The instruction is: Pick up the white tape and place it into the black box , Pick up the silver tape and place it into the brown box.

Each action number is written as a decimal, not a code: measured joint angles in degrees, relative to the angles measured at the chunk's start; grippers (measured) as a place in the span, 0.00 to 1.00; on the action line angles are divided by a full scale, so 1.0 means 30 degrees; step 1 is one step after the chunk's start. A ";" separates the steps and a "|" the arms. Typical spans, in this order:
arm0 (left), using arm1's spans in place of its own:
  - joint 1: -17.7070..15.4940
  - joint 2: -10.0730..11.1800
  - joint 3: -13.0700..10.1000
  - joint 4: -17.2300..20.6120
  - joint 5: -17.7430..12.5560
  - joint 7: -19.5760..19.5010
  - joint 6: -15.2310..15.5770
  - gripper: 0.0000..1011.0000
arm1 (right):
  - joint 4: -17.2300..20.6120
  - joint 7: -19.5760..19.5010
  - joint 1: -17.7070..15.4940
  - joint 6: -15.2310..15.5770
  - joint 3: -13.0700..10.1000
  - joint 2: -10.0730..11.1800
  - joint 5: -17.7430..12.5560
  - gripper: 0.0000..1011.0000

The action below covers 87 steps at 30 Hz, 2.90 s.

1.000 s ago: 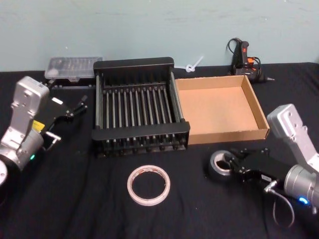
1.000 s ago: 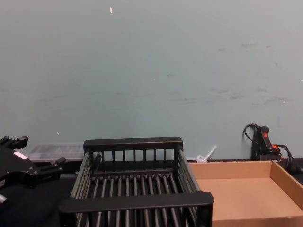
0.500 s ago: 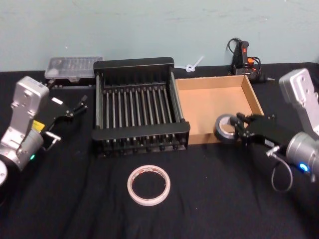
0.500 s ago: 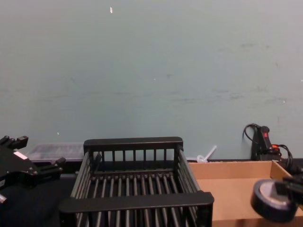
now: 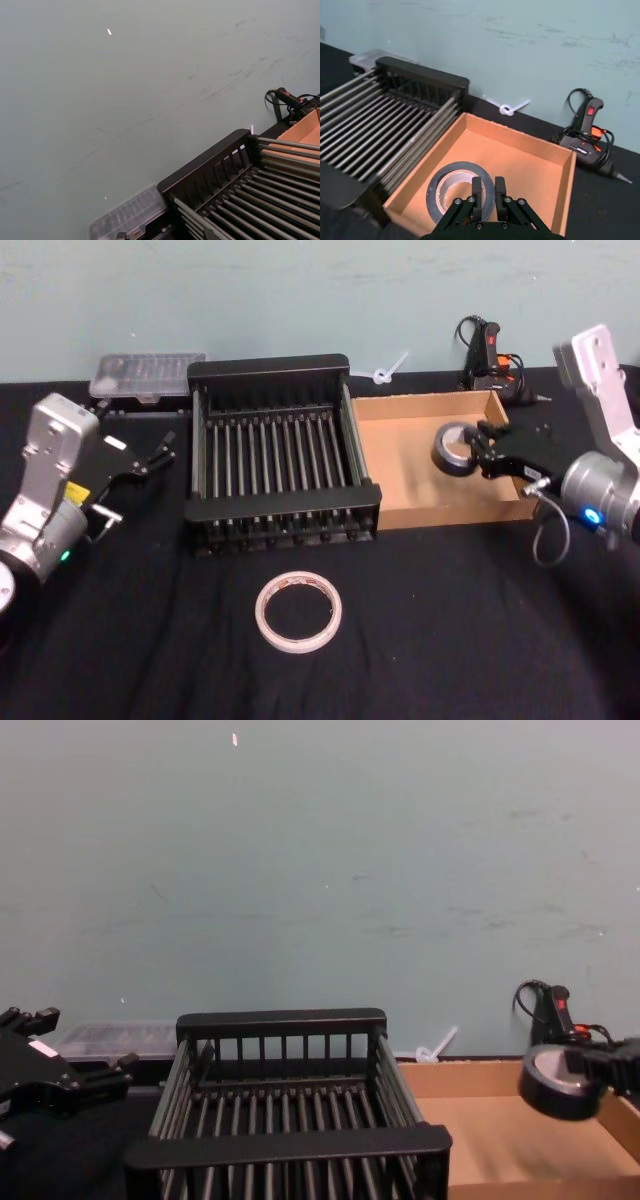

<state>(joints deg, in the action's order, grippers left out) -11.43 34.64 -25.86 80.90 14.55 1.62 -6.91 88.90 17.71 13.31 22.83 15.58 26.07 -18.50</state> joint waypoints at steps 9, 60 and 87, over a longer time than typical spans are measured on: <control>0.0001 0.0001 -0.0001 -0.0001 0.0000 0.0000 0.0000 0.99 | -0.2866 -0.0012 0.2245 0.0263 0.0503 -0.1093 0.0404 0.16; 0.0001 0.0000 -0.0001 0.0001 0.0000 0.0000 0.0001 0.99 | -0.7626 -0.0168 0.4722 -0.0286 0.1176 -0.2913 0.1804 0.78; 0.0002 0.0000 0.0000 -0.0001 0.0000 0.0000 -0.0001 0.99 | -0.6926 0.0002 0.4296 -0.0600 0.0860 -0.2799 0.1824 0.99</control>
<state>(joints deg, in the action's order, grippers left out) -11.43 34.64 -25.86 80.90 14.55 1.62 -6.91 68.12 17.72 26.20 21.03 18.16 17.68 -13.03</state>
